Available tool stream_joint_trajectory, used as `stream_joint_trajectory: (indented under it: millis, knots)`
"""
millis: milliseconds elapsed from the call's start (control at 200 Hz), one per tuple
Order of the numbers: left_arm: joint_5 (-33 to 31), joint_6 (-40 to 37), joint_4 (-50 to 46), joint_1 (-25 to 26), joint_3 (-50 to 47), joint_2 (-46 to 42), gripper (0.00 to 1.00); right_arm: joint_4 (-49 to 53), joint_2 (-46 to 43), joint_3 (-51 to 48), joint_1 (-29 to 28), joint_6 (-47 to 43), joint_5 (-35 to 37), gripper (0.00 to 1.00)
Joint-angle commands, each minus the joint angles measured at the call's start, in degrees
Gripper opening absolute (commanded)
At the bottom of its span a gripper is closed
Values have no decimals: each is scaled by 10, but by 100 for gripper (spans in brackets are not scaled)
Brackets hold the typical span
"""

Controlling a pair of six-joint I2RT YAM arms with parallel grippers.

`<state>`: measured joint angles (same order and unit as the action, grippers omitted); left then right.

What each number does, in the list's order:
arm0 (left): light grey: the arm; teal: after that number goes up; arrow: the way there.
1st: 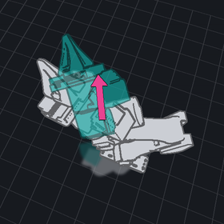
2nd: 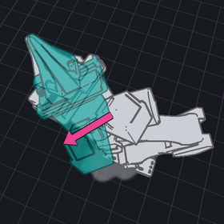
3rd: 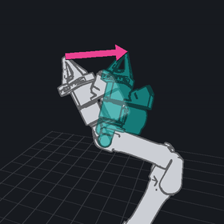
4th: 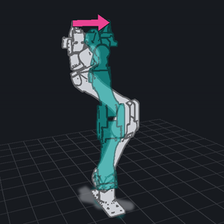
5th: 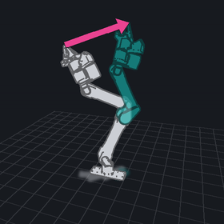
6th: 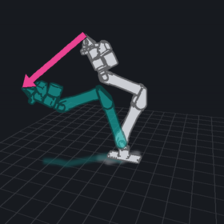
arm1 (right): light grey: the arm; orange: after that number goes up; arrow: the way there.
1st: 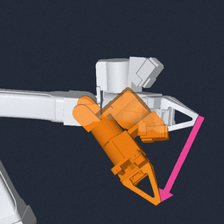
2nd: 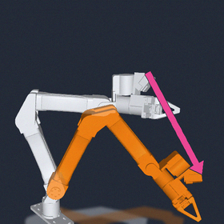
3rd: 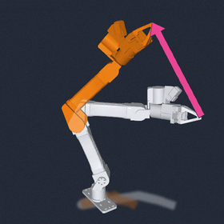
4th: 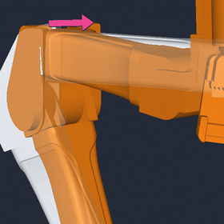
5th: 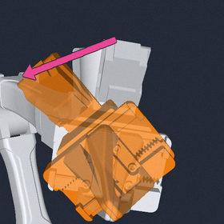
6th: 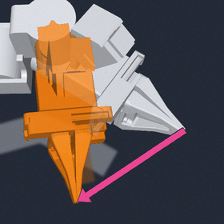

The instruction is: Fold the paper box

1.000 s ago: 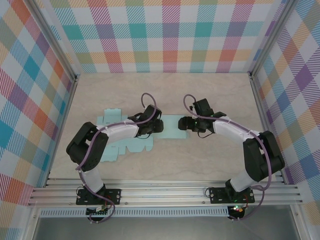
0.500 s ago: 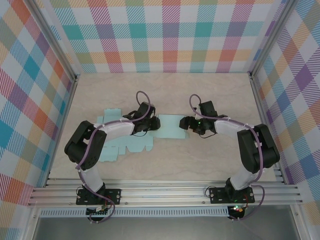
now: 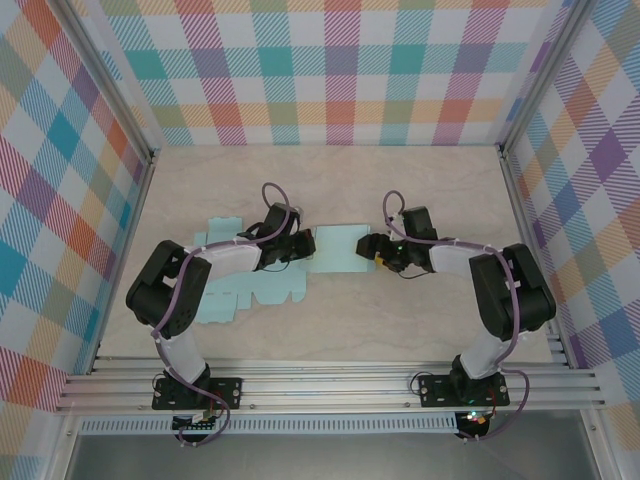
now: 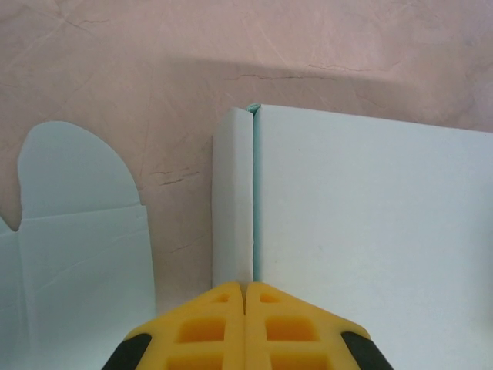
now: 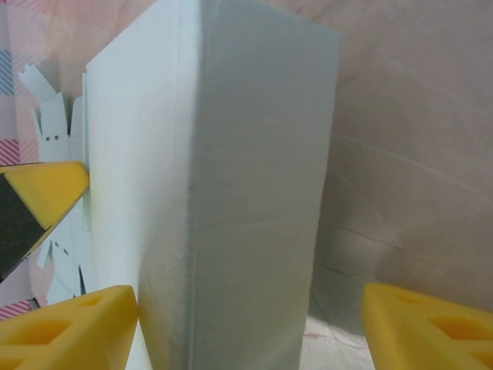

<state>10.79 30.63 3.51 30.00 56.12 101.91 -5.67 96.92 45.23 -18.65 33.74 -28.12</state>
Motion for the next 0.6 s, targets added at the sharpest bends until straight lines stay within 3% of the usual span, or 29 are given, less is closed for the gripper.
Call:
stream_joint_trajectory:
  millis: [0, 215, 310, 450, 600]
  knots:
    - [16, -1, -20, -6, -7, 8, 0, -62, 20, -6, 4, 16, -53, 74]
    - [27, -6, -18, -6, -4, 0, 0, -135, 38, -8, 3, 51, -114, 59]
    - [32, -15, -22, -6, 0, -14, 8, -145, 30, -12, 4, 62, -123, 56]
    - [41, -30, -16, -7, 2, -49, 34, -139, 5, -22, 11, 72, -126, 45]
    - [59, -48, 47, -7, -24, -104, 55, -116, -11, -23, 19, 88, -133, 35]
